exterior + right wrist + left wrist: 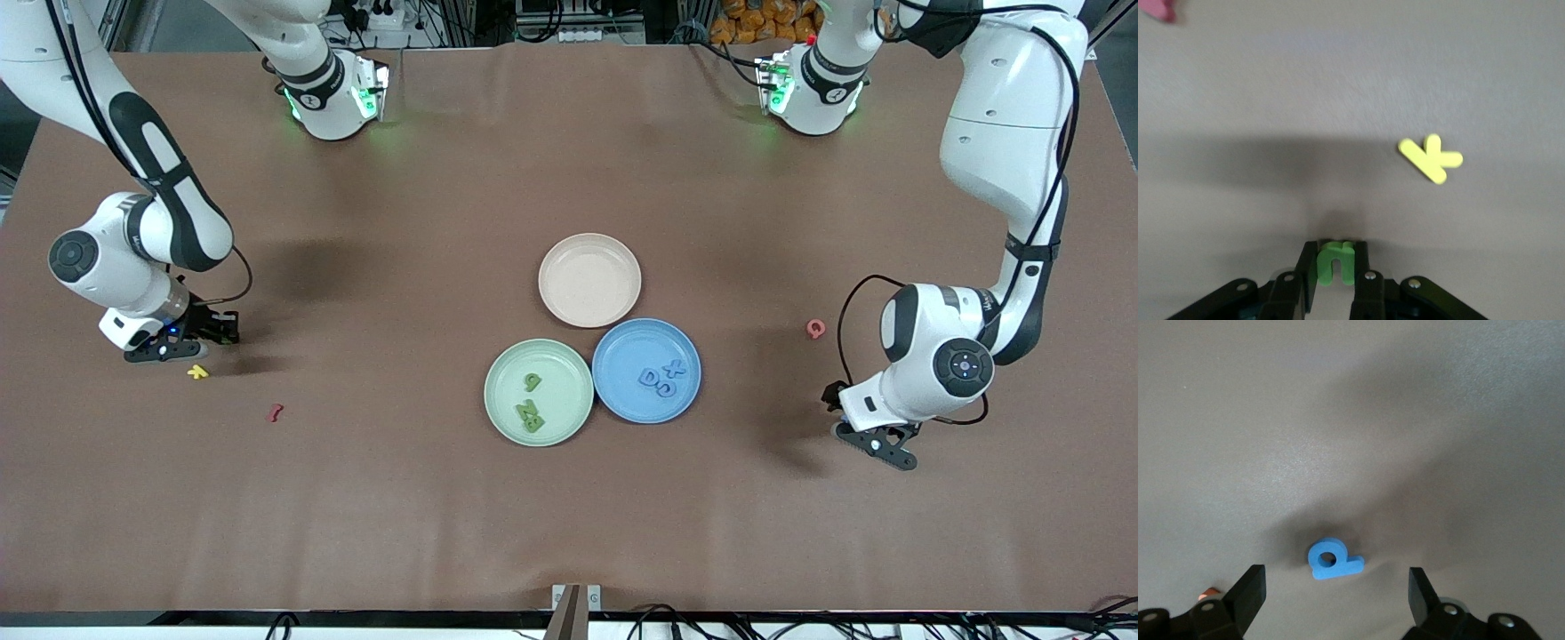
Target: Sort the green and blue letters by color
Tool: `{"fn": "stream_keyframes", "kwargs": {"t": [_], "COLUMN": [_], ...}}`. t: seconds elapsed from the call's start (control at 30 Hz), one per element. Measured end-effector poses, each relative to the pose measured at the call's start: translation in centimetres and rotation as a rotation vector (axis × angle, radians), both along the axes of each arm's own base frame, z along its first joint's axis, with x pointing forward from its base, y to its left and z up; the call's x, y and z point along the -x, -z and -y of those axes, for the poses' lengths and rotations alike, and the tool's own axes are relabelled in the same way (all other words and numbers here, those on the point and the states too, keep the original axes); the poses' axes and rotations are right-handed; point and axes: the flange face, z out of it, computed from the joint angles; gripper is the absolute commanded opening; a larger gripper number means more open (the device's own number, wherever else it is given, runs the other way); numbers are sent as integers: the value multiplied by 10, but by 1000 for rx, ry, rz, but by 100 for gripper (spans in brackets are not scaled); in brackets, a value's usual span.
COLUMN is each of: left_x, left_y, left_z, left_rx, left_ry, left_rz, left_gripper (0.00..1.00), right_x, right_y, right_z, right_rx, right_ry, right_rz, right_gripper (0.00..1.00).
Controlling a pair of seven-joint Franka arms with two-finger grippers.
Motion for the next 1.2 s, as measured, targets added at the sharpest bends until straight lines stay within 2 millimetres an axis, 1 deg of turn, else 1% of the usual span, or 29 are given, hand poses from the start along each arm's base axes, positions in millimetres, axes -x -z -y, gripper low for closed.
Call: {"fn": "stream_keyframes", "kwargs": {"t": [0.1,0.27,0.33,0.4,0.5,0.7,1.03,1.2], "left_x": [0,0,-1,-1,-1,-1,-2,-2], "left_y": [3,7,8,9,9,9,9,12], "left_z": [0,-1,-2,-2,-1,-1,-6,-7], "left_rx": [1,3,4,4,5,7,28,34], "left_ry": [0,-1,-2,-2,-1,-2,-29,-35], "left_rz": [0,8,10,11,11,13,22,25], "left_gripper": [94,94,94,94,94,94,94,94], "right_x": [-11,-38,-51,-62,-72,-79,-83,-80], "right_y": [-8,-31,-43,-55,-67,-77,-98,-109], "right_z": [-11,-39,-56,-77,-110,-175,-267,-318], "right_rx": [-31,-109,-131,-145,-160,-172,-190,-204], "right_ry": [23,81,115,152,201,299,453,515], "right_rz": [-9,-34,-33,-26,-19,-21,-13,-11], "right_gripper": [0,0,0,0,0,0,0,0]}}
